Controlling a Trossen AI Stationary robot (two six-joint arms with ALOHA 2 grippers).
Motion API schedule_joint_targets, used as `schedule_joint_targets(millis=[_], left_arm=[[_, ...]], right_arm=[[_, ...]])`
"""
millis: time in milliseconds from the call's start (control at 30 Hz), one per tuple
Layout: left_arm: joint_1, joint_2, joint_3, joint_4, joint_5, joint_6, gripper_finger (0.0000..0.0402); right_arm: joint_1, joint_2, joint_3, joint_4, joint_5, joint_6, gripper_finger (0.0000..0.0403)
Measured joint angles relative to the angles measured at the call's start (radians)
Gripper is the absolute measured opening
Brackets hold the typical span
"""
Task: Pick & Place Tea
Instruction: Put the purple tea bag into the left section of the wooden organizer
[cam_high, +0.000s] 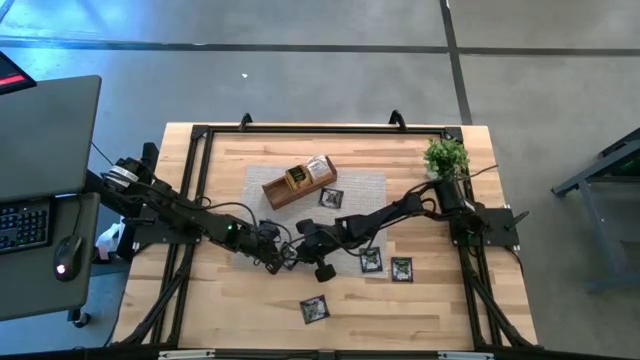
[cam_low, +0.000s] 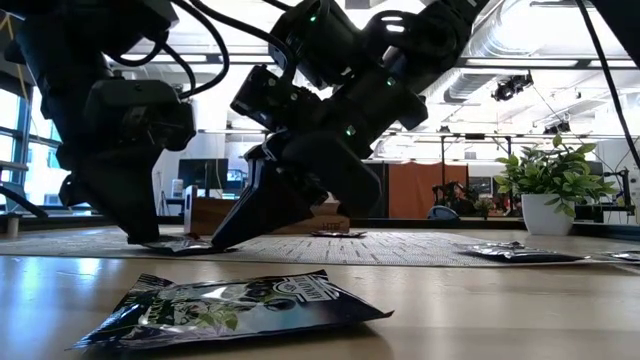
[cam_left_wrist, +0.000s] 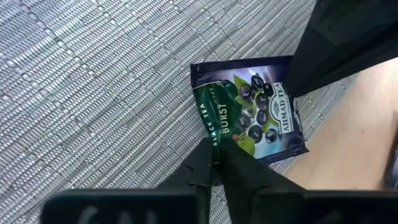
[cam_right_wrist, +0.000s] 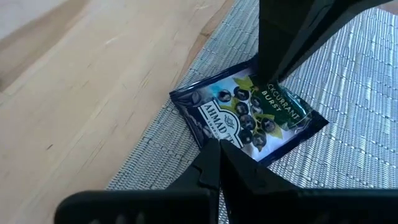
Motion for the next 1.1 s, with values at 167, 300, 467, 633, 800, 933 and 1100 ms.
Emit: schedule_joint_targets(millis=[167,300,467,633,800,933,1100], left_arm=[[0.000,0.000,0.000,0.001,-0.001,0.002,0.0006],[0.000,0.000,0.000,-0.001,0.002,0.002,0.0005],[0.000,-0.011,0.001,-0.009,0.013,0.002,0.0002],[0.000,-0.075,0.038,-0.120,-0.047,0.052,0.0001],[0.000,-0.165,0.168,-0.430,-0.236,0.164,0.0000],[0.010,-0.189,0.291,-0.684,-0.466,0.272,0.0000],[0.102,-0.190,0.370,-0.784,-0.632,0.471,0.0000]], right_arm=[[0.000,0.001,0.000,0.000,0.008,0.001,0.0001],[0.000,-0.003,-0.001,0.008,0.009,0.002,0.0001],[0.007,-0.022,-0.003,0.024,0.009,0.002,0.0009],[0.008,-0.077,-0.004,-0.055,0.007,-0.015,0.0020],[0.001,-0.136,-0.004,-0.171,0.005,-0.019,0.0027],[-0.002,-0.153,-0.003,-0.232,-0.003,-0.004,0.0027],[-0.002,-0.155,-0.003,-0.240,-0.007,0.002,0.0028]])
